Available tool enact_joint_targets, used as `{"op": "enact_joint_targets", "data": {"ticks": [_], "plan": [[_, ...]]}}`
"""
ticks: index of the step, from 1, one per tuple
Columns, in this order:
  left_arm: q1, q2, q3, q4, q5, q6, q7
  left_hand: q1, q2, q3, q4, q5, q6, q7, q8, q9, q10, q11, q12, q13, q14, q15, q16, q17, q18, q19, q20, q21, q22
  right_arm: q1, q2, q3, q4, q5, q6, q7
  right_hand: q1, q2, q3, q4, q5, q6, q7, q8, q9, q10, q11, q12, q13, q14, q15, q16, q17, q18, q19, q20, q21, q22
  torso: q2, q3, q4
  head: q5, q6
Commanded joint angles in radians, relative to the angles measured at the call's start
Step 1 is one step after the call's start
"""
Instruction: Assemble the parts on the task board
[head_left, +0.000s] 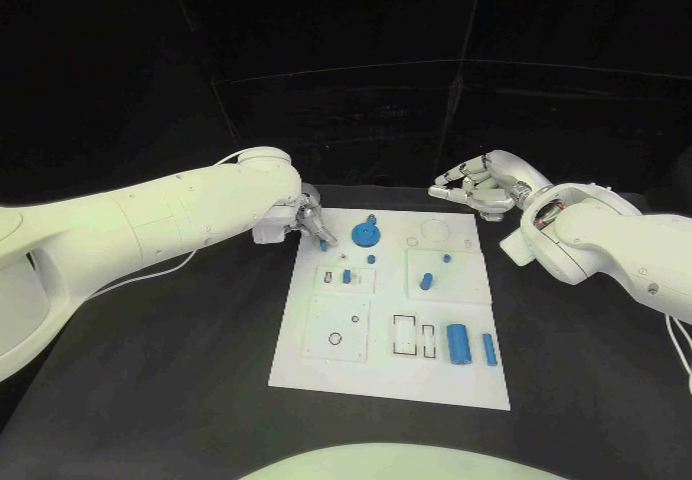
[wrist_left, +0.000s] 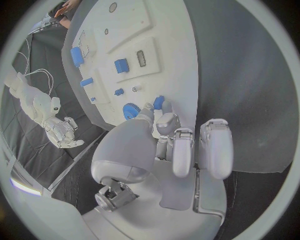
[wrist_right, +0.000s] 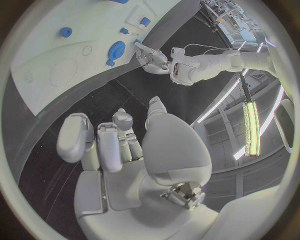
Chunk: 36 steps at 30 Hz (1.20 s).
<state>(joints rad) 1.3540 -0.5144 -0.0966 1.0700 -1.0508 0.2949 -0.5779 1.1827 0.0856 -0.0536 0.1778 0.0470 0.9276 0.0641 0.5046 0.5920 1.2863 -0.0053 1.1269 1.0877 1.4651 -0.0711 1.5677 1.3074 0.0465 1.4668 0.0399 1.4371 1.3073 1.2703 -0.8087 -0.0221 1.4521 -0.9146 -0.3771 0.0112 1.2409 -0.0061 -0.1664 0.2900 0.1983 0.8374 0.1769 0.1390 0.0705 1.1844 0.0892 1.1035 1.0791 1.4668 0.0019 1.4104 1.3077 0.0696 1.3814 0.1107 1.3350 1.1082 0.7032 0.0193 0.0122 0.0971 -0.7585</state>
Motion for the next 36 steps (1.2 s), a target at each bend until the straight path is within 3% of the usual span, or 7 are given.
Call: {"op": "enact_joint_targets", "data": {"ticks": [1,10,16,19,26,28,36], "plan": [[0.001,0.001,0.000,0.002,-0.005,0.014,0.011,0.015,0.002,0.001,-0.011,0.001,0.006,0.000,-0.004,-0.002,0.007,-0.002,0.004,-0.001,0.106,0.003,0.003,0.263,0.001,0.006,0.001,-0.005,0.070,0.002,0.001,0.001,0.000,0.002,0.006,0.004,0.000,0.008,0.002,-0.001,0.004,-0.006,0.001,0.006,0.000,-0.006,0.002,0.001,0.000,0.045,0.006,-0.005,0.037,0.020,-0.005,0.001,-0.003,-0.002,0.000,0.0000,0.0004,0.000,-0.001],[0.001,0.001,0.000,0.002,-0.005,0.023,0.021,0.050,0.007,0.012,-0.042,0.001,0.008,-0.002,-0.005,-0.006,0.005,-0.004,0.001,-0.004,0.106,0.002,0.003,0.263,0.002,0.005,0.000,-0.007,0.069,0.002,0.004,0.001,-0.002,0.002,0.004,0.005,0.001,0.010,0.002,-0.001,0.004,-0.006,0.001,0.006,0.000,-0.005,0.001,0.001,0.000,0.045,0.006,-0.006,0.035,0.021,-0.006,0.001,-0.004,-0.003,0.000,0.0003,0.0001,0.000,-0.004],[0.000,-0.001,0.001,0.007,-0.005,0.009,0.033,0.165,0.058,0.088,-0.121,0.001,0.005,-0.016,-0.008,-0.011,0.007,-0.018,0.002,-0.001,0.106,-0.007,0.003,0.263,0.002,0.004,-0.006,-0.009,0.068,0.002,0.005,0.001,-0.003,0.002,0.004,0.006,0.001,0.010,0.002,-0.001,0.004,-0.006,0.001,0.006,0.000,-0.005,0.001,0.001,0.000,0.045,0.006,-0.006,0.035,0.021,-0.006,0.001,-0.004,-0.003,0.000,0.0001,0.0005,-0.001,-0.006],[0.000,-0.005,0.001,0.013,0.002,-0.004,0.037,0.193,0.068,0.115,-0.147,0.000,0.005,-0.017,-0.006,-0.009,0.011,-0.018,0.006,0.005,0.106,-0.009,0.003,0.263,0.002,0.005,-0.009,-0.009,0.069,0.002,0.005,0.001,-0.003,0.002,0.005,0.006,0.001,0.010,0.002,-0.001,0.004,-0.006,0.001,0.006,0.000,-0.005,0.001,0.001,0.000,0.045,0.006,-0.006,0.035,0.021,-0.006,0.001,-0.004,-0.003,0.000,0.0003,0.0002,-0.001,-0.007],[-0.001,-0.026,0.001,0.044,0.022,-0.045,0.041,0.198,0.068,0.133,-0.162,0.000,0.004,-0.016,-0.002,-0.005,0.018,-0.017,0.013,0.012,0.106,-0.008,0.003,0.263,0.001,0.005,-0.011,-0.009,0.070,0.002,0.004,0.001,-0.002,0.002,0.005,0.006,0.001,0.012,0.001,0.000,0.005,-0.006,0.001,0.007,0.000,-0.004,0.001,0.003,0.001,0.045,0.006,-0.006,0.035,0.021,-0.006,0.001,-0.004,-0.003,-0.001,0.0001,0.0021,-0.002,-0.007],[-0.001,-0.038,0.001,0.062,0.026,-0.059,0.040,0.198,0.068,0.134,-0.163,0.000,0.004,-0.016,-0.001,-0.005,0.019,-0.017,0.014,0.013,0.106,-0.008,0.003,0.263,0.001,0.005,-0.011,-0.009,0.070,0.002,0.004,0.001,-0.002,0.002,0.005,0.006,0.001,0.012,0.001,0.000,0.005,-0.006,0.001,0.007,0.000,-0.004,0.001,0.003,0.001,0.045,0.006,-0.006,0.035,0.021,-0.006,0.001,-0.004,-0.003,-0.001,0.0003,0.0029,-0.001,-0.001],[0.004,-0.088,0.003,0.146,0.031,-0.105,0.031,0.195,0.066,0.139,-0.167,0.000,0.006,-0.016,0.002,-0.002,0.025,-0.017,0.021,0.020,0.106,-0.008,0.003,0.263,0.001,0.006,-0.011,-0.008,0.071,0.002,0.001,0.001,0.001,0.002,0.005,0.004,0.001,0.013,0.001,0.000,0.005,-0.006,0.001,0.007,0.000,-0.004,0.001,0.003,0.001,0.045,0.006,-0.006,0.036,0.021,-0.005,0.001,-0.004,-0.003,-0.002,0.0013,0.0034,0.002,-0.003]]}}
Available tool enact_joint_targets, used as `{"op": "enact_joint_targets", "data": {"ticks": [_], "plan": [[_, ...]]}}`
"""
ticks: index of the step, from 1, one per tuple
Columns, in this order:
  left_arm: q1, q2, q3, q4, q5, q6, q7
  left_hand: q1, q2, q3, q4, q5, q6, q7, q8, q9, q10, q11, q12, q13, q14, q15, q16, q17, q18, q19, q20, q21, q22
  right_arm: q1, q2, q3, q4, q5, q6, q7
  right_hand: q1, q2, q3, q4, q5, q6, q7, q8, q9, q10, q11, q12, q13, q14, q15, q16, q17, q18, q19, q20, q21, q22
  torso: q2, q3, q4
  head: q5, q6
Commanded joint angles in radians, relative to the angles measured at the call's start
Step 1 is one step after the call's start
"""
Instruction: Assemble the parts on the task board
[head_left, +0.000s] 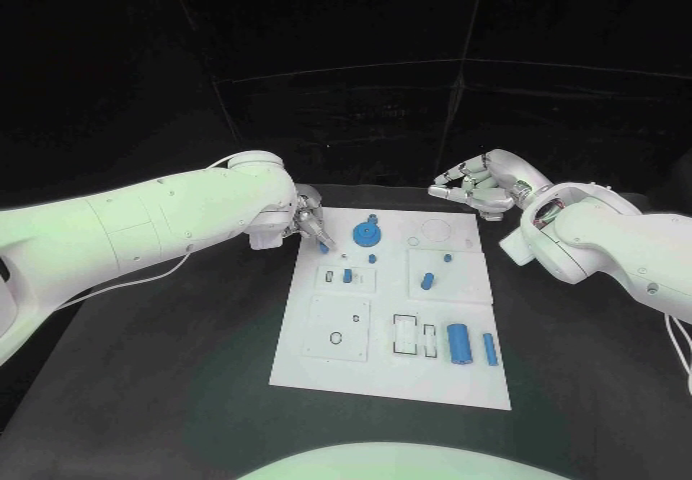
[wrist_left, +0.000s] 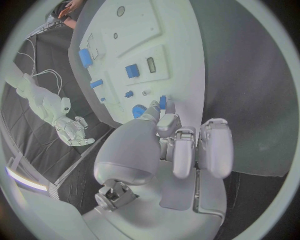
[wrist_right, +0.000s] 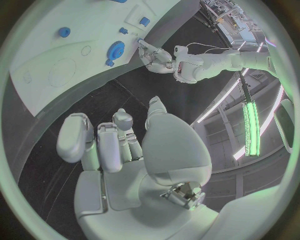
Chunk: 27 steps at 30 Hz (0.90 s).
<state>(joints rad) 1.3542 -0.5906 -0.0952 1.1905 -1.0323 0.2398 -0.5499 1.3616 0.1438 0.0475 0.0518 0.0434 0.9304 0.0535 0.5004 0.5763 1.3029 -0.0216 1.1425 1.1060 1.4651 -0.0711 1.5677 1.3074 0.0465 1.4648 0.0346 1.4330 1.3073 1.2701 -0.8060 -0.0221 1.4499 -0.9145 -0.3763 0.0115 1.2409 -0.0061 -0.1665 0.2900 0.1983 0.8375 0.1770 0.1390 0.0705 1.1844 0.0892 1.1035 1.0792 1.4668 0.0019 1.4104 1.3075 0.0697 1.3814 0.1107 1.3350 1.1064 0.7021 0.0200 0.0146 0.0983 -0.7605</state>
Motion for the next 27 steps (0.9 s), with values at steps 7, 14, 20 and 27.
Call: {"op": "enact_joint_targets", "data": {"ticks": [7,14,20,27], "plan": [[0.004,-0.065,0.001,0.111,0.046,-0.099,0.000,0.011,0.009,0.043,-0.043,0.004,0.005,-0.006,0.010,0.017,0.014,-0.001,0.011,0.007,0.106,-0.009,0.003,0.263,0.001,0.008,-0.007,-0.004,0.071,0.002,-0.005,0.001,0.005,0.002,0.004,0.001,0.001,0.013,0.001,0.000,0.005,-0.006,0.001,0.007,0.000,-0.004,0.001,0.003,0.001,0.045,0.006,-0.006,0.036,0.020,-0.005,0.001,-0.004,-0.001,0.001,-0.0005,-0.0006,0.002,0.000],[-0.004,-0.113,0.000,0.191,0.054,-0.161,-0.006,0.008,0.009,0.051,-0.046,0.003,0.005,-0.007,0.015,0.021,0.017,-0.003,0.014,0.009,0.106,-0.010,0.003,0.263,0.001,0.009,-0.007,-0.003,0.073,0.002,-0.008,0.001,0.006,0.002,0.004,-0.001,0.001,0.013,0.000,0.000,0.005,-0.005,0.001,0.007,0.000,-0.005,0.001,0.002,0.000,0.045,0.006,-0.007,0.035,0.021,-0.006,0.001,-0.005,-0.002,0.000,-0.0006,0.0017,0.005,-0.005],[-0.025,-0.150,-0.001,0.249,0.041,-0.230,-0.006,0.003,0.007,0.055,-0.049,0.003,0.004,-0.007,0.019,0.024,0.020,-0.003,0.016,0.011,0.106,-0.011,0.003,0.263,0.000,0.011,-0.008,-0.002,0.074,0.002,-0.010,0.001,0.005,0.002,0.005,-0.001,0.001,0.013,0.000,0.000,0.005,-0.005,0.001,0.007,0.000,-0.005,0.001,0.002,0.000,0.045,0.006,-0.007,0.035,0.021,-0.006,0.001,-0.005,-0.002,0.000,-0.0012,0.0027,0.005,-0.008],[-0.043,-0.170,-0.002,0.295,0.006,-0.272,-0.009,-0.006,0.005,0.060,-0.050,0.003,0.004,-0.008,0.025,0.029,0.021,-0.004,0.016,0.010,0.106,-0.011,0.003,0.263,0.000,0.011,-0.009,-0.002,0.075,0.002,-0.010,0.000,0.005,0.002,0.005,-0.005,0.001,0.013,0.000,0.000,0.005,-0.005,0.001,0.007,0.000,-0.005,0.001,0.002,0.000,0.045,0.006,-0.007,0.035,0.021,-0.006,0.001,-0.005,-0.002,0.000,-0.0011,0.0007,0.010,-0.010]]}}
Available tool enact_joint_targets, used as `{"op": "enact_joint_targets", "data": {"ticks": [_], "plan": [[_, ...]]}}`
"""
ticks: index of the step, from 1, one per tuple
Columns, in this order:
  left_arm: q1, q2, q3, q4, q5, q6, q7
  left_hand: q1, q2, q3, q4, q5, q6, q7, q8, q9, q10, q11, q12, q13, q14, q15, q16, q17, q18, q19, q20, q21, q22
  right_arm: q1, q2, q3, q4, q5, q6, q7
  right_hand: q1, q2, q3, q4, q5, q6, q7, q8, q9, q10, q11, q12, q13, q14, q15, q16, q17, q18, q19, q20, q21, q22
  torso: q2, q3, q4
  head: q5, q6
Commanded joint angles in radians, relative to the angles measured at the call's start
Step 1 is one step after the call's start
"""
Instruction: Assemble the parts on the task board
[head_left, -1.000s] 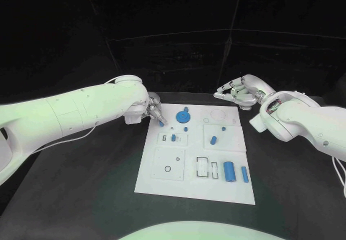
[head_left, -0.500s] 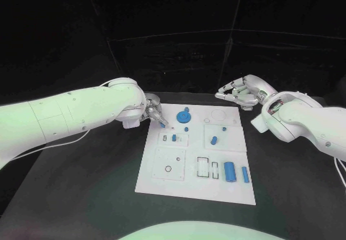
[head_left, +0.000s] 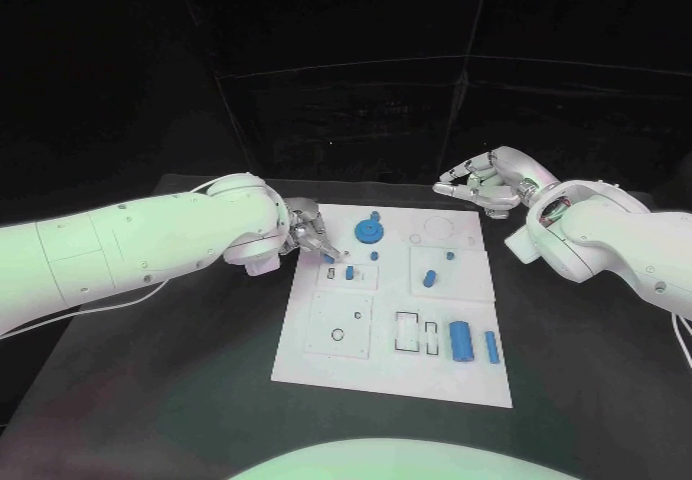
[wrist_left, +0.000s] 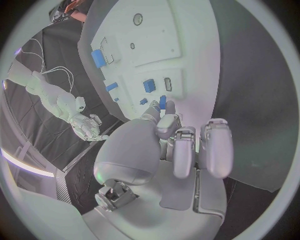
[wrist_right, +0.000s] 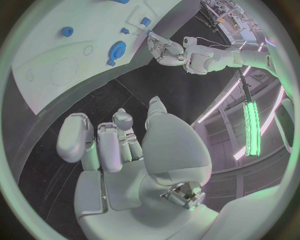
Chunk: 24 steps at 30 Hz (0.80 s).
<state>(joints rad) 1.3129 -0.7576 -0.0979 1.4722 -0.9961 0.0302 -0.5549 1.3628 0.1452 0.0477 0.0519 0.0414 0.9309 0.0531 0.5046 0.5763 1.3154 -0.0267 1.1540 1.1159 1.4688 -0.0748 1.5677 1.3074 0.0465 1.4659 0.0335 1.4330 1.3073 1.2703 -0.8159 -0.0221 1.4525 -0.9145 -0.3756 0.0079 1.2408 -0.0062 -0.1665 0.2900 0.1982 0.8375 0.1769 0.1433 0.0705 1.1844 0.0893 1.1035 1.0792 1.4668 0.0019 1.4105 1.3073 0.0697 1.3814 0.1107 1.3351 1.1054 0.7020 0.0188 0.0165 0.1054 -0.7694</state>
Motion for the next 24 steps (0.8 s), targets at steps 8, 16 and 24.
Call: {"op": "enact_joint_targets", "data": {"ticks": [8,16,24], "plan": [[-0.017,-0.006,0.000,0.031,-0.057,-0.059,-0.023,-0.014,0.003,0.063,-0.049,0.005,0.003,-0.008,0.024,0.032,0.008,0.001,0.004,0.000,0.102,-0.008,0.003,0.263,0.000,0.010,-0.009,-0.002,0.075,0.002,-0.001,0.000,0.001,0.002,0.005,-0.005,0.001,0.013,0.000,0.000,0.005,-0.005,0.001,0.003,0.000,-0.005,0.001,0.002,0.000,0.045,0.006,-0.007,0.035,0.021,-0.006,0.000,-0.005,-0.001,0.001,0.0009,-0.0028,0.006,0.002],[-0.026,-0.006,-0.001,0.036,-0.060,-0.041,-0.037,-0.017,0.003,0.064,-0.049,0.005,0.002,-0.009,0.025,0.033,0.009,0.000,0.005,0.000,0.102,-0.008,0.003,0.263,0.000,0.010,-0.009,-0.002,0.075,0.002,-0.001,0.000,0.002,0.002,0.006,-0.005,0.000,0.014,-0.001,0.000,0.005,-0.005,0.001,0.004,0.000,-0.004,0.001,0.003,0.000,0.045,0.006,-0.006,0.036,0.021,-0.005,0.000,-0.005,0.000,0.001,0.0016,-0.0034,0.006,-0.001],[-0.028,-0.006,-0.002,0.036,-0.065,0.005,-0.049,-0.019,0.002,0.066,-0.049,0.005,0.002,-0.009,0.027,0.035,0.008,0.000,0.004,-0.001,0.102,-0.009,0.003,0.263,0.000,0.010,-0.009,-0.003,0.074,0.002,-0.002,0.000,0.002,0.002,0.007,-0.006,0.000,0.014,-0.001,0.000,0.005,-0.005,0.001,0.004,0.000,-0.004,0.001,0.003,0.000,0.045,0.006,-0.006,0.036,0.021,-0.005,0.000,-0.005,0.000,0.001,0.0010,-0.0034,0.007,-0.003]]}}
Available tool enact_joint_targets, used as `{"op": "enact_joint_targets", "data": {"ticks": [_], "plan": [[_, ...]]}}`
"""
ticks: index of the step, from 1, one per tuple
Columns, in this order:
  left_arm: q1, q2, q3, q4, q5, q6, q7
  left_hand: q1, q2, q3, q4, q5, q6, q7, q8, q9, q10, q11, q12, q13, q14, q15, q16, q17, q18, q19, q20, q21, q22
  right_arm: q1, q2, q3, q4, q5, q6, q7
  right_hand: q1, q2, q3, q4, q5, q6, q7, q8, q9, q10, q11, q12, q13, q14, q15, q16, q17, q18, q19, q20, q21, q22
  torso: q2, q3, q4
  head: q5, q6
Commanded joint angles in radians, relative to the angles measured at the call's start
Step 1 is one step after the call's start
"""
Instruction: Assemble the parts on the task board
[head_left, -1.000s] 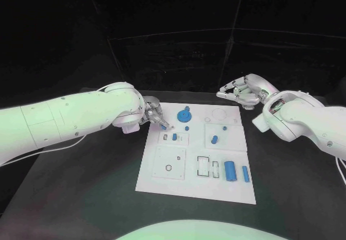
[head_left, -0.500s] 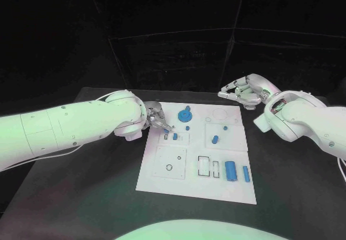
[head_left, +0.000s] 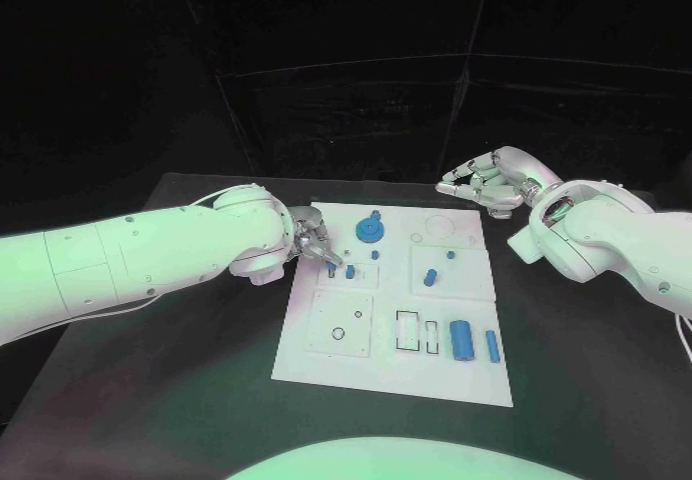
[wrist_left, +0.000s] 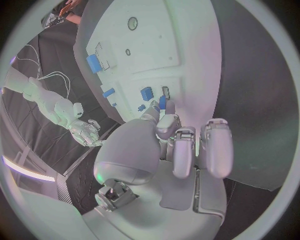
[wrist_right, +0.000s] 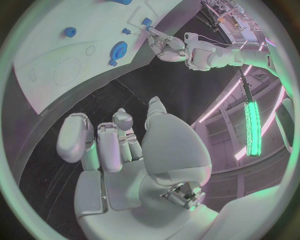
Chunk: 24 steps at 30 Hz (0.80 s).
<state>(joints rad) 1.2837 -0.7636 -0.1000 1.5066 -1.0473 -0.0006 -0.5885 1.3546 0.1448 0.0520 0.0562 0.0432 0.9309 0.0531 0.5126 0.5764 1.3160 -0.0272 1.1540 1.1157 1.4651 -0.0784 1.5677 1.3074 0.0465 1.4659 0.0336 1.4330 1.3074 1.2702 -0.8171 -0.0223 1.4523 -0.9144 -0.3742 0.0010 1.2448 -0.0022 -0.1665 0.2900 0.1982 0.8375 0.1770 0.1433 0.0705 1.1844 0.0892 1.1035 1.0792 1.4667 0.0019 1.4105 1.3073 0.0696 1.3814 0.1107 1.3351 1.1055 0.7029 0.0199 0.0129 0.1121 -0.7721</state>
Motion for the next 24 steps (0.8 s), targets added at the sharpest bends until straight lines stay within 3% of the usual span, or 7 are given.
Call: {"op": "enact_joint_targets", "data": {"ticks": [1,11,24], "plan": [[0.001,-0.001,0.000,0.002,-0.015,0.042,-0.017,-0.011,0.003,0.062,-0.054,0.004,0.002,-0.009,0.019,0.035,0.007,0.001,0.004,-0.001,0.106,-0.005,0.003,0.263,0.000,0.010,-0.009,-0.003,0.074,0.002,-0.001,0.001,0.002,0.002,0.005,0.001,-0.003,0.010,-0.001,0.000,0.005,-0.005,0.001,0.004,0.000,-0.004,0.001,0.003,0.000,0.045,0.006,-0.006,0.036,0.021,-0.005,0.000,-0.005,-0.001,0.000,-0.0002,0.0002,0.000,0.000],[0.000,-0.004,-0.001,0.008,-0.017,0.089,-0.020,-0.016,-0.001,0.065,-0.056,0.004,0.003,-0.010,0.025,0.039,0.006,0.000,0.002,-0.003,0.106,-0.006,0.003,0.263,0.001,0.010,-0.010,-0.004,0.073,0.002,-0.001,0.001,0.002,0.002,0.006,0.002,-0.003,0.010,-0.001,0.000,0.005,-0.005,0.001,0.004,0.000,-0.004,0.001,0.003,0.000,0.045,0.006,-0.006,0.036,0.021,-0.005,0.000,-0.005,-0.001,0.000,-0.0003,0.0002,0.001,-0.001],[-0.001,-0.005,-0.002,0.010,-0.019,0.101,-0.022,-0.023,-0.003,0.069,-0.057,0.004,0.004,-0.012,0.031,0.043,0.006,-0.001,0.002,-0.002,0.106,-0.007,0.003,0.263,0.001,0.010,-0.010,-0.004,0.073,0.002,0.001,0.001,0.001,0.002,0.007,0.002,-0.003,0.010,-0.001,0.000,0.005,-0.005,0.001,0.004,0.000,-0.004,0.001,0.003,0.000,0.045,0.006,-0.006,0.036,0.021,-0.005,0.000,-0.005,-0.001,0.001,0.0000,0.0002,0.003,-0.001]]}}
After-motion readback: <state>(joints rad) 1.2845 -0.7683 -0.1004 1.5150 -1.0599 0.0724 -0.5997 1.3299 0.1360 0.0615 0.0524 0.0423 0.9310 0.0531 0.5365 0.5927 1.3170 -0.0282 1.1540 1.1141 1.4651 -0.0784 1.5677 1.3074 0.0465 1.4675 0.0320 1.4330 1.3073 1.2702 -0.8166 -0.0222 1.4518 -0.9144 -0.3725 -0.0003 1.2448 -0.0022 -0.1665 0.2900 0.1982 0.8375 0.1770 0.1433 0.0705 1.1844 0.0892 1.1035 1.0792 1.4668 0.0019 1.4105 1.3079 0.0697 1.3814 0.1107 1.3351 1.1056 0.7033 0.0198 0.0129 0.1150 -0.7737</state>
